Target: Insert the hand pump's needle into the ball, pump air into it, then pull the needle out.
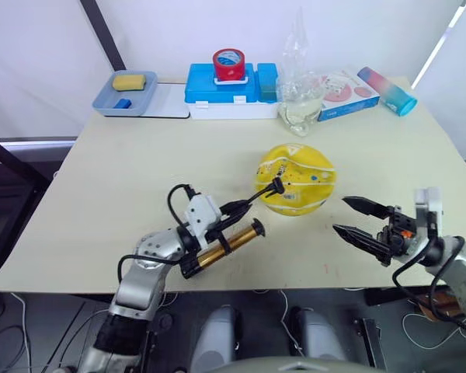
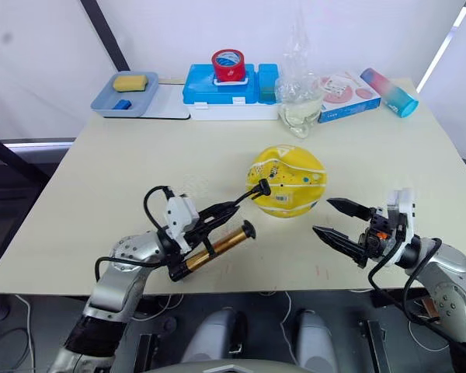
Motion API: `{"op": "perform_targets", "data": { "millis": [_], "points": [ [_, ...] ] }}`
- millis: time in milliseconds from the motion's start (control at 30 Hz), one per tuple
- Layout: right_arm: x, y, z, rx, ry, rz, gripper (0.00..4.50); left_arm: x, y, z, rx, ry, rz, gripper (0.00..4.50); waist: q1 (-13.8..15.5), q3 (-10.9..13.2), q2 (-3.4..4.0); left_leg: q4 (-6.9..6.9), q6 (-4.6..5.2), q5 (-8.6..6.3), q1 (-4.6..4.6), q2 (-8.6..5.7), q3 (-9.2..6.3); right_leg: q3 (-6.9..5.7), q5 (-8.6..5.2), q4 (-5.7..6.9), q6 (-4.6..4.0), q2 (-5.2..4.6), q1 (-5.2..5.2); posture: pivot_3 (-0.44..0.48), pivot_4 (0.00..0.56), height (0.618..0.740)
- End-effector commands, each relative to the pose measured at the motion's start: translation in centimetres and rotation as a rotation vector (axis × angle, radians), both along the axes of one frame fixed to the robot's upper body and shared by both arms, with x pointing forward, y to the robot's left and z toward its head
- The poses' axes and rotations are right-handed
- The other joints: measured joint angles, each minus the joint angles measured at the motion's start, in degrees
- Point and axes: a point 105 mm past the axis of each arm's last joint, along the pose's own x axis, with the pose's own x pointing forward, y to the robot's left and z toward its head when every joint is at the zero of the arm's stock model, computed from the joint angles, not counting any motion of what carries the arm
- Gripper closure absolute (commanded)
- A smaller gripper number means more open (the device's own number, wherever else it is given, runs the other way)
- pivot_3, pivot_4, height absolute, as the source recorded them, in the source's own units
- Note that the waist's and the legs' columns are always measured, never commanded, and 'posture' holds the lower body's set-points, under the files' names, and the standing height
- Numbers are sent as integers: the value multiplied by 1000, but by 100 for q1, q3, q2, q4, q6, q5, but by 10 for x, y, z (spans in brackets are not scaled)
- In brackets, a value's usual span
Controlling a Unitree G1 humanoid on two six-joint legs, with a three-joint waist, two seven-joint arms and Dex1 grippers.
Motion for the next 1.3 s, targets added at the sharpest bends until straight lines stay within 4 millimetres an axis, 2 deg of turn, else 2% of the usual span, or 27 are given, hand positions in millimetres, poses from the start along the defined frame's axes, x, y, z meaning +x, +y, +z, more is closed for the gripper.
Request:
{"op": "perform_targets", "data": {
  "millis": [33, 300, 500, 867, 1233, 1267, 1300],
  "points": [
    [-6, 6, 7, 23, 51, 8, 0, 1, -15, 9, -2, -68, -59, 4457, -1, 0, 0, 0, 0, 0, 0, 0, 0, 0, 0, 0, 0, 0, 0, 0, 150, 739],
    [2, 14, 9, 115, 199, -59, 0, 9, -46, 12, -40, -82, -138, 4457, -14, 0, -1, 1, 2, 1, -3, -1, -1, 0, 0, -2, 0, 4, 0, 0, 150, 739],
    [9, 21, 10, 241, 262, -168, 0, 8, -58, 12, -65, -82, -157, 4457, -12, 0, -2, 1, 2, 1, -5, -1, -6, 0, 0, -1, -1, 15, -1, 0, 150, 739],
    [14, 30, 11, 387, 329, -257, 0, 3, -70, 8, -87, -69, -169, 4457, -16, 0, -1, 1, 2, 1, -6, 2, -7, 0, -1, -2, 0, 14, -1, 0, 150, 739],
    [22, 37, 13, 434, 324, -271, 0, 4, -69, 7, -97, -54, -161, 4457, -17, -1, 0, 1, 3, 1, -7, 3, -8, 0, -1, -2, 0, 15, -2, 0, 150, 739],
    [23, 37, 14, 435, 322, -272, 400, 4, -69, 7, -98, -53, -160, 4500, -18, -1, 0, 1, 3, 1, -7, 3, -7, 0, -1, -2, 0, 15, -2, 0, 150, 739],
    [23, 37, 13, 435, 322, -271, 532, 4, -69, 7, -98, -53, -160, 4500, -18, -1, 0, 1, 3, 0, -7, 3, -7, 0, -1, -2, 0, 15, -2, 0, 150, 739]
  ]
}}
